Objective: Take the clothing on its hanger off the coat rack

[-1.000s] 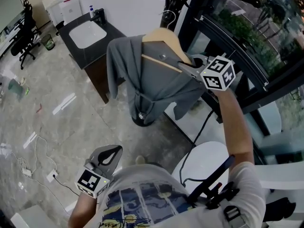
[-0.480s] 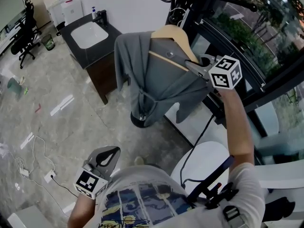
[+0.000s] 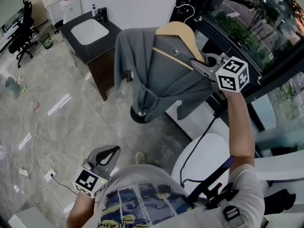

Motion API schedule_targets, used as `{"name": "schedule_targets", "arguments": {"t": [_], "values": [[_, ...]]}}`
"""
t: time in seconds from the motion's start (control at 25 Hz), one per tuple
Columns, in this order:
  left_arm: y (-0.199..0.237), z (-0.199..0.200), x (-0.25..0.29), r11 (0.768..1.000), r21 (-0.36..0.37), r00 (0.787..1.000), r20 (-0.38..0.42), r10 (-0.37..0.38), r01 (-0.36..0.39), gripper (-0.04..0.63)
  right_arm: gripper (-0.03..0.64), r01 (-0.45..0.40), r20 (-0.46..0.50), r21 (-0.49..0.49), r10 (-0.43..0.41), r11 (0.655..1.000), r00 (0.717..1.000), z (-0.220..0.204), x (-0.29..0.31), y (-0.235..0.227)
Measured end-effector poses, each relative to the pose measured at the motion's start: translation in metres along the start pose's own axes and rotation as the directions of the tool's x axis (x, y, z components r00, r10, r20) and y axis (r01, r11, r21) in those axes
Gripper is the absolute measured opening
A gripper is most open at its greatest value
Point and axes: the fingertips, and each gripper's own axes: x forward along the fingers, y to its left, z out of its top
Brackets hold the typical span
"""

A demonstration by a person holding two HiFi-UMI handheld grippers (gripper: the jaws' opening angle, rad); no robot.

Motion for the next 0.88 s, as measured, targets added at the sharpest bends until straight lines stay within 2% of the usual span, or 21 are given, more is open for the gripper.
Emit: {"name": "schedule_targets", "arguments": {"t": [0.56, 0.88], "values": [[-0.014, -0.023, -0.09, 0.998, 0.022, 0.998, 0.035, -0.061, 0.06, 0.002, 0.017, 0.047, -0.015, 0.015, -0.047, 0.999, 0.999, 0.006, -0.029, 0.129], [-0.029, -0.044, -0.143, 0.996, 0.035, 0.995, 0.041, -0.086, 0.084, 0.002, 0.017, 0.032, 0.004, 0.029, -0.033, 0.999, 0.999, 0.012, -0.044, 0.221]]}}
